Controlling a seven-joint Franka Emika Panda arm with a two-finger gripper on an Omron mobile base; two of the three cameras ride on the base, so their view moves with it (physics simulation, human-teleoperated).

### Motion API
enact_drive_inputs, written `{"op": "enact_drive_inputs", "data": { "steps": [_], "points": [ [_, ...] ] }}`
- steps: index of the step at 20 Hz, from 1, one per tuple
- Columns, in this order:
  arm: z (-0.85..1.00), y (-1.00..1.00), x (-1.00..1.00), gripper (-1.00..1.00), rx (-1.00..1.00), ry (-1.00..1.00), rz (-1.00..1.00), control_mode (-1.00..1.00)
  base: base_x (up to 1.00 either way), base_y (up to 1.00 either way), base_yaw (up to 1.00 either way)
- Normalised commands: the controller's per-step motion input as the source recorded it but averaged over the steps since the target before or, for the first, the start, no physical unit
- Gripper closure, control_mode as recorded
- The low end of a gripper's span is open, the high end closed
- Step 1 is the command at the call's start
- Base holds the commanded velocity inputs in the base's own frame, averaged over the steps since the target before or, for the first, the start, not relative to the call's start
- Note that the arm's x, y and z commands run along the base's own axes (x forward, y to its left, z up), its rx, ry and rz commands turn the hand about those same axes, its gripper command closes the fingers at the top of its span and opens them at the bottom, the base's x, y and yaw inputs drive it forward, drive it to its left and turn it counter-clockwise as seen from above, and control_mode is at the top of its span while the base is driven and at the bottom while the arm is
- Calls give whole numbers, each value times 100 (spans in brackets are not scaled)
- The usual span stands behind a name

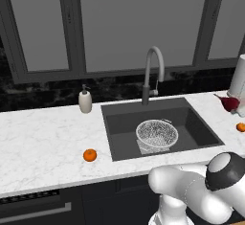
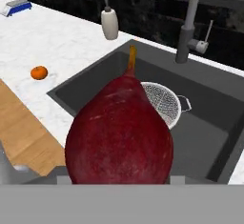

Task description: Put the colander in the sink, put the orange, tangerine, pear in the colander, and turn on the sink faucet and pour water over the colander.

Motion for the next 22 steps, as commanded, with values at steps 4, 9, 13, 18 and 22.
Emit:
{"op": "enact_drive_inputs", "data": {
  "steps": [4,9,13,18,22],
  "points": [
    [-36,89,77,100,-5,23,2,-100,0,0,0],
    [-46,78,69,100,-15,12,1,-100,0,0,0],
    [-63,46,53,100,-19,32,1,-100,0,0,0],
    [-68,25,31,100,-16,27,3,-100,0,0,0],
    [-61,15,15,100,-11,10,2,-100,0,0,0]
  ]
}}
